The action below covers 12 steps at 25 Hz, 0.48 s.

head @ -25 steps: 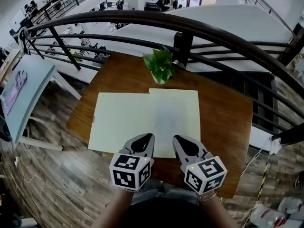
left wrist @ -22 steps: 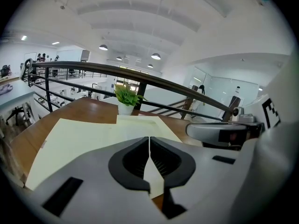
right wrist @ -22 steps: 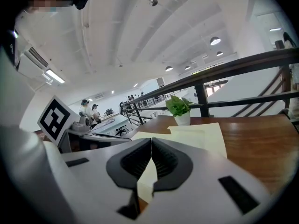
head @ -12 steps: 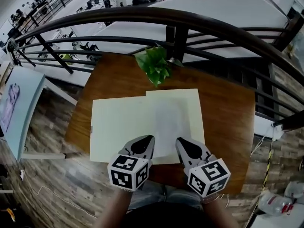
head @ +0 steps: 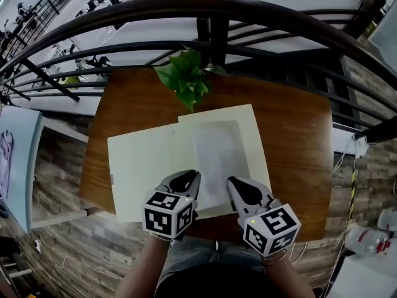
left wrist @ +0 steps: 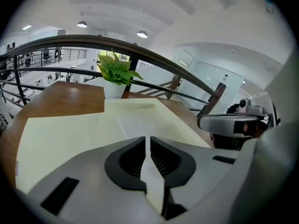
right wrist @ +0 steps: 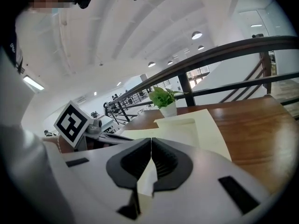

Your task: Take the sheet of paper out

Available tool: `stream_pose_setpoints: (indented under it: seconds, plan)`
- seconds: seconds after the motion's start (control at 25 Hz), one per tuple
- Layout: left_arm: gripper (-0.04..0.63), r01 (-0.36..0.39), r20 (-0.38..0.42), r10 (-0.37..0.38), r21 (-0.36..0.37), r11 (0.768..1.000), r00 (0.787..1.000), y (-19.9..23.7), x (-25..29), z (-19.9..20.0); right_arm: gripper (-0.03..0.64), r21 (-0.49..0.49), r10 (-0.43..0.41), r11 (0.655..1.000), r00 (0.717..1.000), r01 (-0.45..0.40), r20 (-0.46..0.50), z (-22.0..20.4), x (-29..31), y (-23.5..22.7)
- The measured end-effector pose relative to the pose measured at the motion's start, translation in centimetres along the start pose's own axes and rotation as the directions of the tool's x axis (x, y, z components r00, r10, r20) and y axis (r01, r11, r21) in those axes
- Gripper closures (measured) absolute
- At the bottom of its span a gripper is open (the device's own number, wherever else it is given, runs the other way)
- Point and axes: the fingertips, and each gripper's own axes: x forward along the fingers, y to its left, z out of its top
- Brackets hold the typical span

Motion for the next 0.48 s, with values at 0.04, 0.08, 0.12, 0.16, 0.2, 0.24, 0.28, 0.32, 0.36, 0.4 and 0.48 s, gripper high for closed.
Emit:
stream_pose_setpoints:
  seconds: [0.04, 0.08, 0.12, 0.16, 0.2, 0.24, 0.28, 0.32, 0.36, 0.4, 0.48]
  plan:
    - [0.574, 0.008, -0.008, -0.008, -0.008, 1.000, 1.000, 0.1, 0.3, -0.2, 0.591, 0.010, -0.005, 1.000, 1.000, 0.005, -0.002, -0.1, 0.0, -0.1]
    - [0.574, 0.012, -0.017, -0.012, -0.016, 1.000, 1.000, 0.2, 0.6, -0.3, 0.591, 0.021, -0.010, 1.000, 1.000, 0.010, -0.004, -0.3, 0.0, -0.1]
    - [0.574, 0.012, -0.026, -0.012, -0.023, 1.000, 1.000, 0.4, 0.8, -0.5, 0.591, 0.030, -0.013, 0.999, 1.000, 0.013, -0.006, -0.5, 0.0, -0.1]
    - [0.574, 0.008, -0.035, -0.009, -0.027, 1.000, 0.999, 0.7, 1.1, -0.6, 0.591, 0.037, -0.017, 0.999, 1.000, 0.017, -0.009, -0.6, 0.1, -0.2]
    - [0.574, 0.004, -0.045, -0.005, -0.026, 1.000, 0.999, 0.9, 1.3, -0.6, 0.591, 0.040, -0.021, 0.999, 1.000, 0.022, -0.013, -0.7, 0.2, -0.3]
    - [0.574, 0.003, -0.056, -0.004, -0.024, 1.000, 0.998, 1.2, 1.6, -0.7, 0.591, 0.043, -0.027, 0.999, 1.000, 0.028, -0.016, -0.7, 0.4, -0.5]
    - [0.573, 0.006, -0.067, -0.008, -0.022, 1.000, 0.998, 1.5, 2.0, -0.7, 0.591, 0.048, -0.033, 0.998, 0.999, 0.034, -0.019, -0.7, 0.6, -0.7]
    - [0.572, 0.012, -0.079, -0.013, -0.017, 1.000, 0.997, 1.7, 2.3, -0.8, 0.591, 0.055, -0.039, 0.998, 0.999, 0.040, -0.022, -0.7, 0.8, -0.9]
    - [0.569, 0.018, -0.092, -0.019, -0.009, 1.000, 0.996, 1.9, 2.6, -0.9, 0.591, 0.064, -0.044, 0.997, 0.999, 0.045, -0.025, -0.7, 0.9, -1.1]
    - [0.562, 0.024, -0.107, -0.024, 0.001, 1.000, 0.994, 2.0, 3.0, -1.1, 0.591, 0.071, -0.046, 0.996, 0.998, 0.048, -0.029, -0.8, 1.1, -1.2]
    - [0.508, 0.039, -0.136, -0.037, 0.009, 0.999, 0.990, 2.2, 3.8, -1.4, 0.591, 0.084, -0.050, 0.995, 0.998, 0.053, -0.037, -0.9, 1.5, -1.5]
